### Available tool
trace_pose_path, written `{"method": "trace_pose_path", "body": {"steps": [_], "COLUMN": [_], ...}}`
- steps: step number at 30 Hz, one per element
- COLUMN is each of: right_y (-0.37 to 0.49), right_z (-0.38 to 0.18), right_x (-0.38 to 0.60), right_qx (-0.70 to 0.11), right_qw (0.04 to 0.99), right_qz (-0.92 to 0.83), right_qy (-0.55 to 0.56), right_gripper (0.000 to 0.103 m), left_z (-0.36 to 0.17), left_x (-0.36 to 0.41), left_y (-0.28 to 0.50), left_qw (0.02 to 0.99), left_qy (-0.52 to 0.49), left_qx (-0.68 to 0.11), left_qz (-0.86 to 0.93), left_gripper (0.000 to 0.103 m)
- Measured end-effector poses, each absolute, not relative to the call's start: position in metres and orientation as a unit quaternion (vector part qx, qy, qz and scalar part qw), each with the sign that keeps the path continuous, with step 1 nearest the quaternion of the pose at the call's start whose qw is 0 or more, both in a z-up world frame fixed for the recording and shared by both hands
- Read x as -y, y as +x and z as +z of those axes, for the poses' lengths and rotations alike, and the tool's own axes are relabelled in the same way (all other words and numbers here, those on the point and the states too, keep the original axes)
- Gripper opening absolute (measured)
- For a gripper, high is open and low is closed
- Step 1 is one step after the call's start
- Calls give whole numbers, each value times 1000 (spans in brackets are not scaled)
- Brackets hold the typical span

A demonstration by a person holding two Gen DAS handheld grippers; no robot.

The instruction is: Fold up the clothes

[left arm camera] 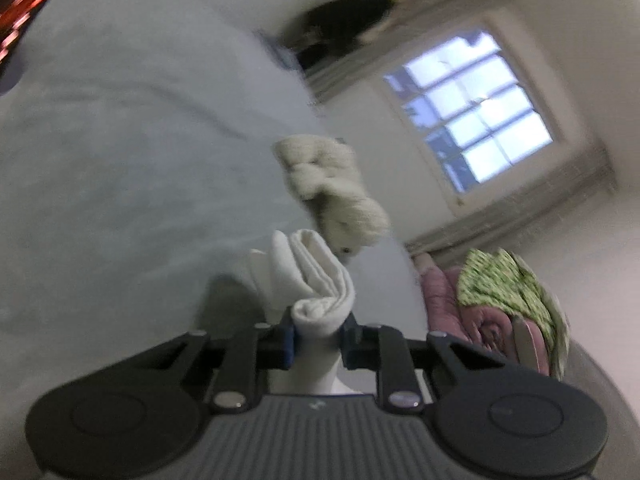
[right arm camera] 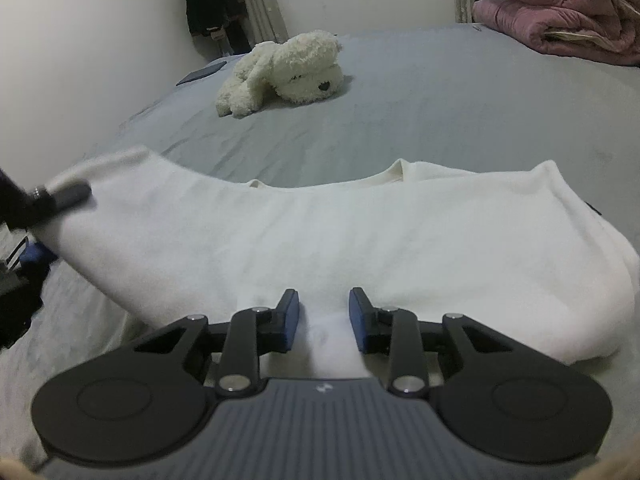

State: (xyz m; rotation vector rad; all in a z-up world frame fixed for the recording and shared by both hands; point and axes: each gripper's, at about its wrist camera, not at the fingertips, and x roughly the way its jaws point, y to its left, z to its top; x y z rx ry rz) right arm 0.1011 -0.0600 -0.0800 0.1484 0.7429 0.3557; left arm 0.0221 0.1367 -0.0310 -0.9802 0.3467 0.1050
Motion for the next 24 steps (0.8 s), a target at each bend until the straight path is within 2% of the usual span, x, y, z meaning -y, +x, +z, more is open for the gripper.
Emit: {"method": "trace_pose_path", "body": {"steps": [2, 6, 8, 17, 24], "right_y": [103, 110, 112, 108, 110], "right_z": [-78, -72, -69, -56, -61], "right_x": [64, 89, 103, 157, 178], "right_qx": [-364, -383, -388, -370, -371], "right_qw": [911, 888, 874, 816, 781], "right_qz": [176, 186, 189, 221, 224], "right_qy": [83, 175, 222, 386, 450], "right_gripper": [33, 35, 42, 57, 60], "left_z": [-23, -12, -10, -7, -11], "left_x": [-127, -113, -108, -81, -56], "left_y": [24, 23, 23, 28, 33], "left_qw": [881, 900, 904, 913, 915], "left_qy": [-445, -413, -406, -382, -361], "left_qx": [-155, -139, -135, -132, -148], "left_qz": [34, 8, -4, -59, -99], "left_gripper": [20, 20, 20, 20, 20]}}
